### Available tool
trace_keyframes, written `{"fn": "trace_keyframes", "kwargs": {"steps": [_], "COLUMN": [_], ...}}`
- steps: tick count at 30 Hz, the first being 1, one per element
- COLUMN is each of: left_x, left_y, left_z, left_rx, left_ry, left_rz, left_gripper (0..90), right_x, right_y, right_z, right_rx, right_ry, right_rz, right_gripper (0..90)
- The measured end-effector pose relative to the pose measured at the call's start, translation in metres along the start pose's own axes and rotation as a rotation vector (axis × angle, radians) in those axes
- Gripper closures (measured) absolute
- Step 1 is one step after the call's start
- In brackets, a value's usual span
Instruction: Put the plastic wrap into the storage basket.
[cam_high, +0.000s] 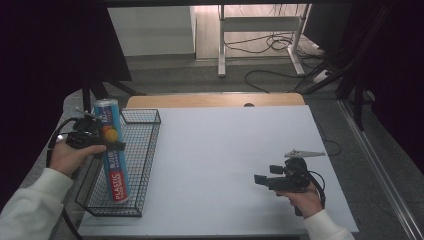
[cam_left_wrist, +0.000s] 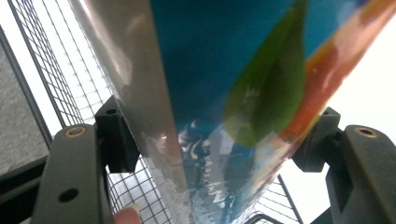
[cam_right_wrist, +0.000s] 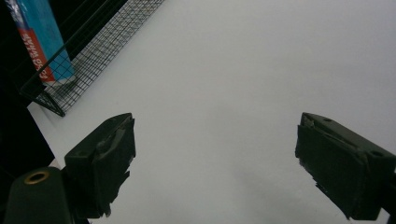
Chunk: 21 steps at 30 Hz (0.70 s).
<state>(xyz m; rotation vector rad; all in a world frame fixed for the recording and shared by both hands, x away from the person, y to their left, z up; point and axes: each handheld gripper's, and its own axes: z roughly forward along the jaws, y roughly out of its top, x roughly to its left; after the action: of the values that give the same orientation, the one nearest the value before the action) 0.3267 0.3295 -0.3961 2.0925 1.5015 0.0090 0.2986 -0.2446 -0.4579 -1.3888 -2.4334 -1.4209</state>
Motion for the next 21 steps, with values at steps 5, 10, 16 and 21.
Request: {"fn": "trace_keyframes", "kwargs": {"steps": [5, 10, 16, 21], "left_x": [0.006, 0.010, 0.017, 0.021], "left_y": [0.004, 0.009, 0.018, 0.025], "left_z": [0.009, 0.019, 0.036, 0.052], "left_rx": [-0.011, -0.031, -0.032, -0.013], "left_ry": [-0.019, -0.014, -0.004, 0.000], "left_rz": [-0.024, -0.056, -0.106, -0.146], "left_gripper": [31.8, 31.7, 31.6, 31.6], "right_x": [-0.001, 0.000, -0.001, -0.003], "right_y": [0.001, 0.002, 0.002, 0.001], "right_z": [0.000, 0.002, 0.001, 0.002], "right_rx": [-0.002, 0.003, 0.003, 0.006], "right_ry": [-0.003, -0.003, -0.007, -0.011], "right_rz": [0.006, -0.001, 0.000, -0.001], "right_gripper": [13.1, 13.1, 13.1, 13.1]}}
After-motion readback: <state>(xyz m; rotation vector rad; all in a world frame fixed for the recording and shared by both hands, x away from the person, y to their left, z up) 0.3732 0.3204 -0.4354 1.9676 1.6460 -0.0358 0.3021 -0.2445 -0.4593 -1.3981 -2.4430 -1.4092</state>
